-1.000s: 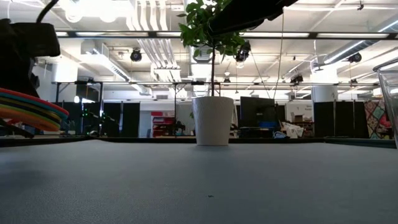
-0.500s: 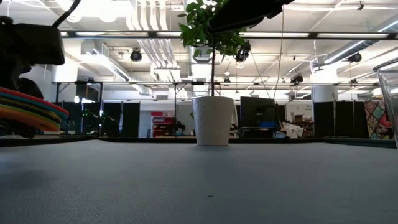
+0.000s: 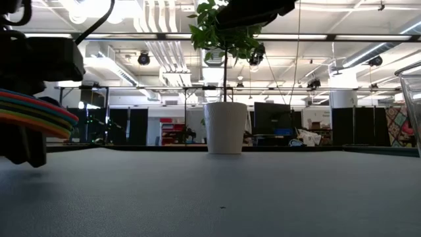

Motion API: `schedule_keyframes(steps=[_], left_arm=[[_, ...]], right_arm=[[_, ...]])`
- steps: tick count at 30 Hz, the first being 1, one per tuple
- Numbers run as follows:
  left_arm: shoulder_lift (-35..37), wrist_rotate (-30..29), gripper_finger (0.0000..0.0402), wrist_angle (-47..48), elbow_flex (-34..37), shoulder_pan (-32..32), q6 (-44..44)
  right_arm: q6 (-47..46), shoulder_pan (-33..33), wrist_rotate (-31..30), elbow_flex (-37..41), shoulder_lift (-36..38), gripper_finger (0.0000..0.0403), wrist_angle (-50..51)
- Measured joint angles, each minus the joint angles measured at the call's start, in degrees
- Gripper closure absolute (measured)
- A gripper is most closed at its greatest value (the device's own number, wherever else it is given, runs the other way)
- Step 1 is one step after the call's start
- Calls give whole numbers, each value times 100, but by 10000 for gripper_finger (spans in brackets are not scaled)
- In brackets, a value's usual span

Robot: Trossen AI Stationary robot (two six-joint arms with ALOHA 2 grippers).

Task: Nest measuring cups in basket
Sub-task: Stack the blue measuring cup on top of the orange measuring cup, then put the nested measuring cups into the transparent bin

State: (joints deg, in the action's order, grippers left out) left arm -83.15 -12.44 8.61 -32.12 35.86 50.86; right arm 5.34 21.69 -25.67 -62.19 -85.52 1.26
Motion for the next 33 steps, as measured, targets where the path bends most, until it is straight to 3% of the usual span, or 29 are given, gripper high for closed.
schedule_keyframes(steps=[13, 18, 24, 29, 33], left_arm=[[-63, 596, 290, -946, 0, -358, -1550], [345, 619, 290, 387, -1, -500, -1437], [1497, -241, 290, 1385, 12, -463, -1275], [2267, -949, 290, 639, 312, -378, -1779], [2701, -952, 290, -436, 970, -382, -2138]], right_arm=[[-260, -70, 20, 0, 0, 216, -74], [-884, -283, 314, 0, 0, 216, -50], [-784, -491, 981, -2, -139, 215, -404], [-692, -638, 1469, -294, -470, 215, -404], [-645, -732, 2064, -748, -941, 200, -159]])
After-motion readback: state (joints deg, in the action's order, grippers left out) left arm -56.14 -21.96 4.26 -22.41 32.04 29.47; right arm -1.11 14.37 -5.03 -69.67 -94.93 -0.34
